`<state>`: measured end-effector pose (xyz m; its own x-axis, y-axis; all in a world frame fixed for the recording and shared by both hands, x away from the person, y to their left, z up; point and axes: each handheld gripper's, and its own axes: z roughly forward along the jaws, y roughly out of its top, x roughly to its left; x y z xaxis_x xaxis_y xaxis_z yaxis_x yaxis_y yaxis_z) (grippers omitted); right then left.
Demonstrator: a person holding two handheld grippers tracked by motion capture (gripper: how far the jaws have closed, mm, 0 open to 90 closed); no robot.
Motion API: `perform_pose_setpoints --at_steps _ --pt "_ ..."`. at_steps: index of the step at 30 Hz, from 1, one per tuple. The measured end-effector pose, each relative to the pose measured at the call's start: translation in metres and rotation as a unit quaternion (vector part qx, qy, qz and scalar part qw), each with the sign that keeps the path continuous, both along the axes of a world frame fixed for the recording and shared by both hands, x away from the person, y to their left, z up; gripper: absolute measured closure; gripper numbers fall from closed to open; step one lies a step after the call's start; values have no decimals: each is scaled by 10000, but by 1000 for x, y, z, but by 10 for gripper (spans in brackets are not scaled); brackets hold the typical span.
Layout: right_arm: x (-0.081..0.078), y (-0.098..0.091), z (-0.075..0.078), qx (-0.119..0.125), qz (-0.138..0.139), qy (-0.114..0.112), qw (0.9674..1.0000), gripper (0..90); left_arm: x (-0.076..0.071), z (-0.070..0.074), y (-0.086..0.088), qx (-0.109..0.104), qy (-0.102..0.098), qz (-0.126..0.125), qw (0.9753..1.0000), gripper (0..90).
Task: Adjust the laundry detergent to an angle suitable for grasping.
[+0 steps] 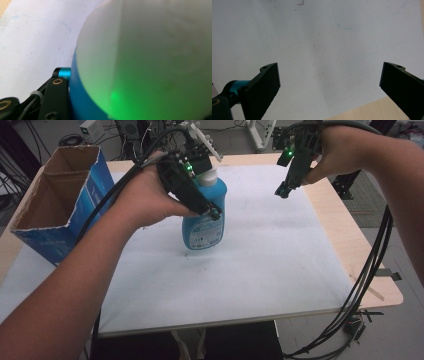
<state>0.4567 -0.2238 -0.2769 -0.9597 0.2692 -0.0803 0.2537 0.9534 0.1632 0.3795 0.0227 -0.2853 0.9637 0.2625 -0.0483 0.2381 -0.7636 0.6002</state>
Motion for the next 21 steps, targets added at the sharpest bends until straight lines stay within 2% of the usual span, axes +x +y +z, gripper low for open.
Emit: perform_pose_setpoints --at_steps 2,3,4,6,8,11,12,17,18,19,21 --pt "-4 6 -1 -27 63 4 10000 23 -5 -3 7 24 -3 -184 9998 440" --pt "-5 8 -2 -30 74 4 10000 23 -5 -3 7 24 -3 -184 9998 439" --pt "-6 9 -3 -38 66 18 10000 23 -8 -6 13 111 45 -352 9993 440" --pt "-7 11 -4 -58 73 27 10000 23 -9 -7 14 130 48 -379 9992 439" --pt "-8 14 -7 -60 110 49 9999 23 -12 -9 19 211 55 -563 9982 439" --pt "-9 16 -8 -70 119 64 9999 23 -13 -11 23 231 54 -695 9973 440" --pt "-9 18 -10 -57 147 76 9998 23 -14 -12 28 222 88 -843 9962 439" --pt "-8 21 -12 -84 155 102 9998 23 -16 -17 36 170 212 -1055 9940 439" --pt "-8 22 -12 -99 134 105 9998 23 -17 -20 39 159 293 -1197 9923 439" --pt "-7 22 -13 -105 128 128 9998 23 -17 -20 39 159 293 -1197 9923 439" --pt "-7 23 -14 -102 135 132 9998 23 -17 -22 41 180 304 -1344 9903 439"
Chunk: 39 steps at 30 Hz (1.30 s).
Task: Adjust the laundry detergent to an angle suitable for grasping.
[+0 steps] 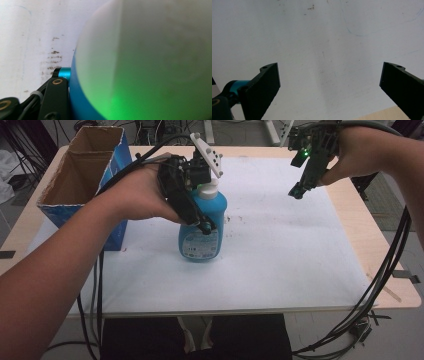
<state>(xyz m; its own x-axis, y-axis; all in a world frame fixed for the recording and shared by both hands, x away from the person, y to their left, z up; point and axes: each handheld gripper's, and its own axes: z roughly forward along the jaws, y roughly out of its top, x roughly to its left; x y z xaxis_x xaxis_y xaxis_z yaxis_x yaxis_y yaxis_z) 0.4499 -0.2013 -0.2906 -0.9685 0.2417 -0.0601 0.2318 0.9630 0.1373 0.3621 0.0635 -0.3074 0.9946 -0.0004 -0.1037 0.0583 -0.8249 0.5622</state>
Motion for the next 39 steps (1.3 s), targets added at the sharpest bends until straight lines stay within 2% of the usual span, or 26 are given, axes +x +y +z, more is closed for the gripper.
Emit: perform_pose_setpoints --at_steps 1,4,10,14,20,21,27,28,32,37,39 --pt "0 1 -1 -5 3 17 10000 23 -2 -2 2 -19 -49 -141 9999 439" --pt "1 3 -3 -15 42 21 10000 23 -3 -3 4 -19 -111 -274 9996 439" --pt "1 5 -4 -2 104 28 9999 23 -5 -6 10 -63 -53 -507 9987 439" --pt "0 6 -4 -24 93 29 9999 23 -7 -11 14 -97 -82 -842 9964 439" --pt "-1 5 -4 -23 96 14 10000 23 -7 -15 15 -203 -150 -1100 9936 440" --pt "-1 5 -4 -30 82 18 10000 23 -6 -17 15 -257 -134 -1191 9925 439" --pt "-1 4 -4 -41 66 19 10000 22 -5 -22 14 -330 -120 -1368 9900 439" --pt "-1 4 -4 -31 85 16 10000 23 -3 -23 13 -273 -103 -1436 9892 439" --pt "-1 4 -4 -26 83 23 10000 23 -1 -26 12 -300 -26 -1488 9884 439" --pt "0 3 -6 -37 72 30 10000 23 0 -27 12 -354 -181 -1524 9875 439" --pt "0 3 -7 -41 32 44 10000 23 1 -28 11 -388 -161 -1506 9877 439"
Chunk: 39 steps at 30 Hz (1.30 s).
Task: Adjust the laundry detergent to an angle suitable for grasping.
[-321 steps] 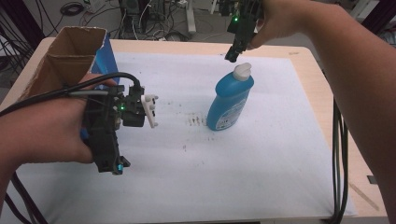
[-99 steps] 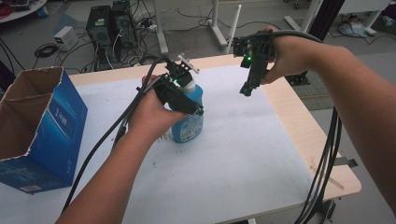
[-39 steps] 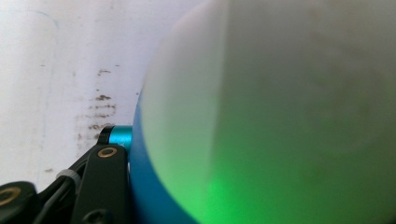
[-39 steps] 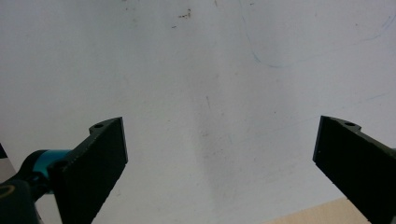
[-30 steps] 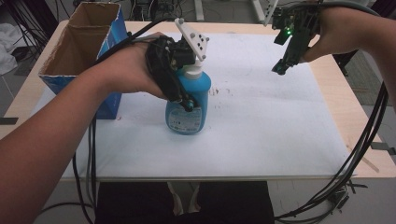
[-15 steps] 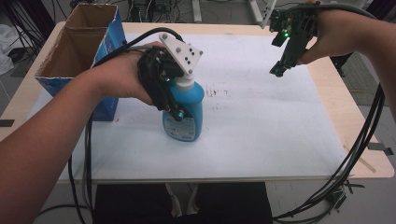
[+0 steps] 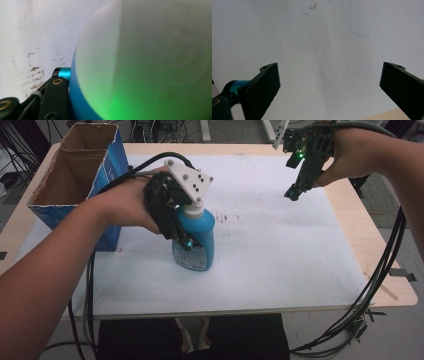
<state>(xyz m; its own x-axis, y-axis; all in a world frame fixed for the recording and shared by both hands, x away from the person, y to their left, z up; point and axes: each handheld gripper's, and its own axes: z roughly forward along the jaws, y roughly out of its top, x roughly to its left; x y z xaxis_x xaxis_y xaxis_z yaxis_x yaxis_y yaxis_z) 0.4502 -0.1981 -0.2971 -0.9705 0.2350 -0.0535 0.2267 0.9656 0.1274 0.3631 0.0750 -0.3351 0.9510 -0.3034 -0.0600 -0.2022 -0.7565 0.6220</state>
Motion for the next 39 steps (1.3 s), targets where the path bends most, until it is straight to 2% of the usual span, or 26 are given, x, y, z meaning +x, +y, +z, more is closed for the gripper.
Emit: perform_pose_setpoints --at_steps 8,19,22,33,39 --pt "1 -1 -2 28 16 -1 10000 23 0 0 -1 4 -20 -88 10000 438" --pt "1 -2 -2 16 -3 4 10000 23 0 0 -2 84 4 -8 10000 426" --pt "1 -2 -2 6 -13 6 10000 23 0 0 0 140 -33 139 9998 346" --pt "1 2 -3 1 10 33 10000 22 -2 4 7 146 4 280 9995 297" --pt "2 2 -3 12 10 41 10000 23 -3 7 12 289 -4 364 9989 249"
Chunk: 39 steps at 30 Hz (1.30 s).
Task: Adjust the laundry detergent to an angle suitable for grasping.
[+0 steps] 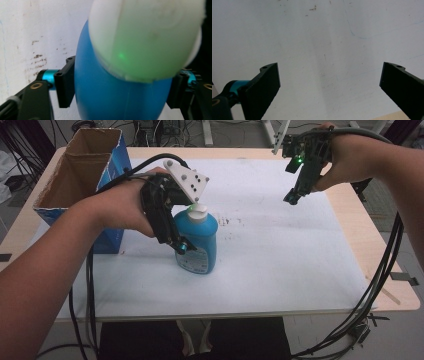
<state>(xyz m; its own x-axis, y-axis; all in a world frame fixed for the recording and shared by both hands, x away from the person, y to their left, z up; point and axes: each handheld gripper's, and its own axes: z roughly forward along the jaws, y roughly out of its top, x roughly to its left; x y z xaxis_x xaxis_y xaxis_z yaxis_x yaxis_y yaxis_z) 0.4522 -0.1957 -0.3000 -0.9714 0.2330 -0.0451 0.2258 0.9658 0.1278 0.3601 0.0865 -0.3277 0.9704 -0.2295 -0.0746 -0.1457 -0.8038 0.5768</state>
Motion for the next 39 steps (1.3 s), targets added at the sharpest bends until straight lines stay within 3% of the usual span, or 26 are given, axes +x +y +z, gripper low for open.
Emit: perform_pose_setpoints --at_steps 11,14,23,27,32,39 --pt "2 2 0 35 74 -3 10000 23 -4 11 9 300 -77 206 9993 166" --pt "2 3 2 49 69 -9 10000 23 -4 14 12 470 -102 256 9985 150" --pt "5 3 3 86 125 -16 9999 23 1 23 26 924 -144 450 9946 93" --pt "9 6 4 55 122 17 9999 23 4 28 31 1134 -142 586 9917 60" --pt "15 13 6 98 163 20 9998 22 9 34 39 1199 -114 723 9901 45" --pt "28 32 5 66 319 89 9994 22 17 35 48 1423 -72 900 9857 17"
